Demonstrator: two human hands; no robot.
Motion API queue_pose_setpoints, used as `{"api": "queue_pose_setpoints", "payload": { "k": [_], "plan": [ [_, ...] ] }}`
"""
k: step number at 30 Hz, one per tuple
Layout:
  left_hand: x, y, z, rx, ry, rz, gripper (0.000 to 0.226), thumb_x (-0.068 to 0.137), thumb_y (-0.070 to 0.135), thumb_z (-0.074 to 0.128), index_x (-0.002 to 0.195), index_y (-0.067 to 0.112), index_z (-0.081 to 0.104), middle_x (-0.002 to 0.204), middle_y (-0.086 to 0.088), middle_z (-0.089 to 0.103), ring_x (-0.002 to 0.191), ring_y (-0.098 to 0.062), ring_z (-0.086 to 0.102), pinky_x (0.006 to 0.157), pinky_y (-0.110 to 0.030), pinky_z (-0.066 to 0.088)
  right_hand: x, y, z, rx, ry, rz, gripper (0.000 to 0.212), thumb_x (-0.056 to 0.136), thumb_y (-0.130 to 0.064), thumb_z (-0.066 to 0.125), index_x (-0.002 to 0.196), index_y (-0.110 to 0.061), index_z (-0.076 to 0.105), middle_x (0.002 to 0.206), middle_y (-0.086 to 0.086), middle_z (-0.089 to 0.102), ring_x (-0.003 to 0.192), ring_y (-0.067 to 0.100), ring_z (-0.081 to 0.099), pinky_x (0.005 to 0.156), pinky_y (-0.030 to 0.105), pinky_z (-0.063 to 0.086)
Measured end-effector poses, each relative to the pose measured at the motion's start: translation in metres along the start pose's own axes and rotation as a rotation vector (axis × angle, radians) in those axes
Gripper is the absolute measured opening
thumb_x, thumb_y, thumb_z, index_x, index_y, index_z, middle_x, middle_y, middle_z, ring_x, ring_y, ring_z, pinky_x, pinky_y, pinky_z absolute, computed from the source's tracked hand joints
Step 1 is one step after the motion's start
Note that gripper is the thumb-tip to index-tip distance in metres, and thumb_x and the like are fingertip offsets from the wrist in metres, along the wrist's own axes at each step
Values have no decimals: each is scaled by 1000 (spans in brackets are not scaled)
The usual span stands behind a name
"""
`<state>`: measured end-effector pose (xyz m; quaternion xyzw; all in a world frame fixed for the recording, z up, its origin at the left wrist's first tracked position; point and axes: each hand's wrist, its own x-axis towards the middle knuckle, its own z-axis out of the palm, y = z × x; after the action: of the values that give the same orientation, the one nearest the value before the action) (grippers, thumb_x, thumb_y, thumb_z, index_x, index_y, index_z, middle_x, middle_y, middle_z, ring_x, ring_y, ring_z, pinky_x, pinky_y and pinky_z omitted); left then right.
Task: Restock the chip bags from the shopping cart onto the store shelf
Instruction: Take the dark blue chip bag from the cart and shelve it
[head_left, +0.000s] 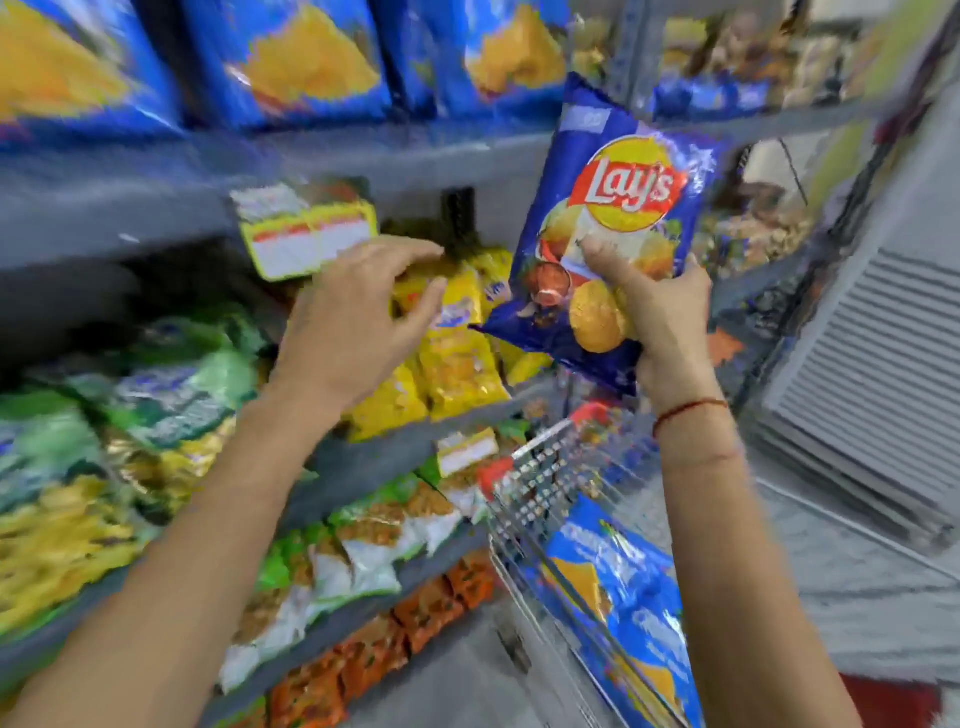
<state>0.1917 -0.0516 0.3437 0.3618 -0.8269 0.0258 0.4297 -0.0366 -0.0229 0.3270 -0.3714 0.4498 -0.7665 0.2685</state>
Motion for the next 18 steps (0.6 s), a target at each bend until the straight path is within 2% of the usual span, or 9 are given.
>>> {"api": "queue_pose_setpoints", "payload": {
  "k": [3,7,10,13,16,18],
  "plan": [
    [1,-24,-75,152,155,-35,27,85,22,56,107,8,64,108,-14,69,100,-31,63,90,-33,40,-6,-38,66,68,-114,-90,29,62,-11,86,82,-19,67,72,-13,76,75,6,72,65,23,58],
    [-17,-64,-160,336,291,-157,28,86,22,57,110,8,62,111,-15,67,104,-32,59,93,-37,40,-21,-68,150,152,-295,-165,44,61,-13,86,101,-8,69,92,1,76,88,16,72,77,32,59],
    [-41,-95,-211,460,358,-269,27,85,19,60,111,10,62,113,-14,66,107,-32,57,92,-40,42,-40,-80,212,230,-422,-167,49,60,-14,87,105,-7,67,93,1,77,88,16,73,73,30,59],
    [-66,-121,-248,598,362,-401,33,86,21,58,113,4,61,120,-18,63,114,-35,54,98,-43,40,-62,-84,272,278,-537,-171,43,59,-14,88,98,-14,68,85,-6,77,84,14,74,69,27,58],
    [-85,-140,-269,666,297,-534,40,88,27,56,118,1,59,128,-19,58,123,-32,48,103,-45,38,-86,-83,330,279,-600,-178,40,57,-16,89,89,-22,66,85,-8,76,84,12,73,74,32,59],
    [-94,-149,-276,692,244,-592,44,89,32,53,121,2,57,131,-18,57,126,-30,47,103,-45,38,-100,-78,366,281,-653,-176,38,56,-17,89,86,-23,65,83,-11,74,80,8,72,75,30,59]
  ]
}}
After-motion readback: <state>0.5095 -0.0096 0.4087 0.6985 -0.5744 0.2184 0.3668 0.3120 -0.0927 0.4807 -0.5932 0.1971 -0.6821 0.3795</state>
